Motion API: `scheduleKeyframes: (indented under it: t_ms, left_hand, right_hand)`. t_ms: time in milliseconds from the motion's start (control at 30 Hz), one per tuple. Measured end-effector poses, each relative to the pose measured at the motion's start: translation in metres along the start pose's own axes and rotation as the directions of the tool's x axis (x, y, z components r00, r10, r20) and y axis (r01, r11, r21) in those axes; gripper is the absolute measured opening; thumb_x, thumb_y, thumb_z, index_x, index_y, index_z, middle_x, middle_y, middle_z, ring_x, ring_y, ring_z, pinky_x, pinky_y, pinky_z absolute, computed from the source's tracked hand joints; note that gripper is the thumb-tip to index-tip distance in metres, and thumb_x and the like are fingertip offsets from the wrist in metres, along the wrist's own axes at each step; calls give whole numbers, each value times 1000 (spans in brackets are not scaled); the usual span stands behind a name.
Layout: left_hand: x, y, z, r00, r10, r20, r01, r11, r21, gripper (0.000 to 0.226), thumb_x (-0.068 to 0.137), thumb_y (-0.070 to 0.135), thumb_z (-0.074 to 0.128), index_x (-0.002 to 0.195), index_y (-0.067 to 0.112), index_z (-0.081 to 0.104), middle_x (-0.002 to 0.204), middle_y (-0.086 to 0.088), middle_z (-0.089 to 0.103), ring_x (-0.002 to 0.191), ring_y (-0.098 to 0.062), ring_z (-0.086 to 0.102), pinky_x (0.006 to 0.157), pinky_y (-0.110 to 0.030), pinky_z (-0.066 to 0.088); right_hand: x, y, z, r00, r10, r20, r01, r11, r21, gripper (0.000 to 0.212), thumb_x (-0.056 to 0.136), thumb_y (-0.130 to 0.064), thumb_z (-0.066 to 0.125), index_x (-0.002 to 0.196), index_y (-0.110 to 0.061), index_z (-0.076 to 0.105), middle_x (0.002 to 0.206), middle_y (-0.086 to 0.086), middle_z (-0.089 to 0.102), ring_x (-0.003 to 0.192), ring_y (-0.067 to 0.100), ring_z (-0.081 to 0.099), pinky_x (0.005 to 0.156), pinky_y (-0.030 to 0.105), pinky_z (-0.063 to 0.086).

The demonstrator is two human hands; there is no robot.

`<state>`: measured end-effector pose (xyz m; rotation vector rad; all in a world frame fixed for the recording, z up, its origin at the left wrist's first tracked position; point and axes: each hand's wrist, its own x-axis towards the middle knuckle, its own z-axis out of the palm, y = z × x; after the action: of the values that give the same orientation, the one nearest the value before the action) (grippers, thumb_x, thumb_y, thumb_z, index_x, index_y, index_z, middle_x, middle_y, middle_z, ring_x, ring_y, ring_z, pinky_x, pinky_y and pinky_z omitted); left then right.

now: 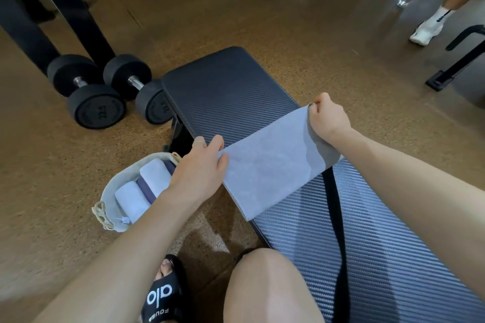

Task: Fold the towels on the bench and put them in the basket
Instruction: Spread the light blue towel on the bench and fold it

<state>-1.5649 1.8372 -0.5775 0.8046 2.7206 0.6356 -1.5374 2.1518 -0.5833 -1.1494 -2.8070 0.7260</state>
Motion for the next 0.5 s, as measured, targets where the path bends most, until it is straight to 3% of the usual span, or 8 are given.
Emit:
scheduleKeyframes:
  t_ms: [100, 167, 233, 333, 400, 500]
  left_hand:
    - [0, -4, 0, 996, -84, 36, 89, 979, -182, 7, 103, 30, 46, 100, 25, 44, 89, -5, 47, 64, -30, 51, 56, -35, 39]
    - [2, -8, -1, 991, -119, 53, 130, 950, -285, 7, 100, 23, 51, 95, 25, 47, 69, -9, 53, 59, -27, 50, 54, -36, 41]
    - [3, -10, -4, 982, -175, 70, 188, 919, -346, 9, 98, 21, 53, 91, 26, 50, 62, -13, 60, 61, -31, 62, 61, -45, 56]
    - [4, -8, -6, 955, -280, 102, 296, 857, -422, 7, 97, 21, 59, 90, 23, 55, 77, -15, 69, 71, -26, 71, 70, -48, 62]
    - [7, -6, -6, 932, -340, 127, 358, 801, -480, 6, 94, 18, 64, 91, 17, 59, 83, -16, 69, 71, -24, 70, 64, -41, 63]
    - [10, -5, -8, 904, -391, 170, 415, 716, -561, 8, 89, 9, 68, 87, 9, 60, 76, -14, 61, 57, -17, 57, 46, -25, 49]
  right_hand:
    - [-3, 11, -19, 979, 110, 173, -109, 994, -14, 48, 103, -49, 30, 124, -12, 53, 122, 15, 59, 106, 33, 53, 86, 39, 40]
    - [-11, 24, -32, 956, 135, 261, -131, 991, -31, 46, 102, -51, 38, 119, -12, 56, 125, 13, 59, 105, 31, 53, 82, 35, 41]
    - [-20, 39, -40, 936, 168, 310, -209, 972, 106, 36, 99, -46, 52, 115, -14, 53, 120, 8, 57, 100, 28, 54, 70, 33, 48]
    - [-30, 67, -44, 898, 190, 397, -338, 874, 348, 48, 92, -39, 68, 124, -6, 54, 113, 9, 59, 88, 24, 63, 66, 34, 56]
    - [-36, 81, -42, 915, 158, 371, -317, 850, 420, 36, 90, -31, 72, 111, -4, 60, 98, 13, 61, 72, 22, 60, 65, 33, 53]
    - [-44, 88, -36, 958, 138, 250, -258, 794, 550, 16, 90, -21, 72, 92, -11, 60, 87, 11, 59, 61, 18, 53, 57, 29, 48]
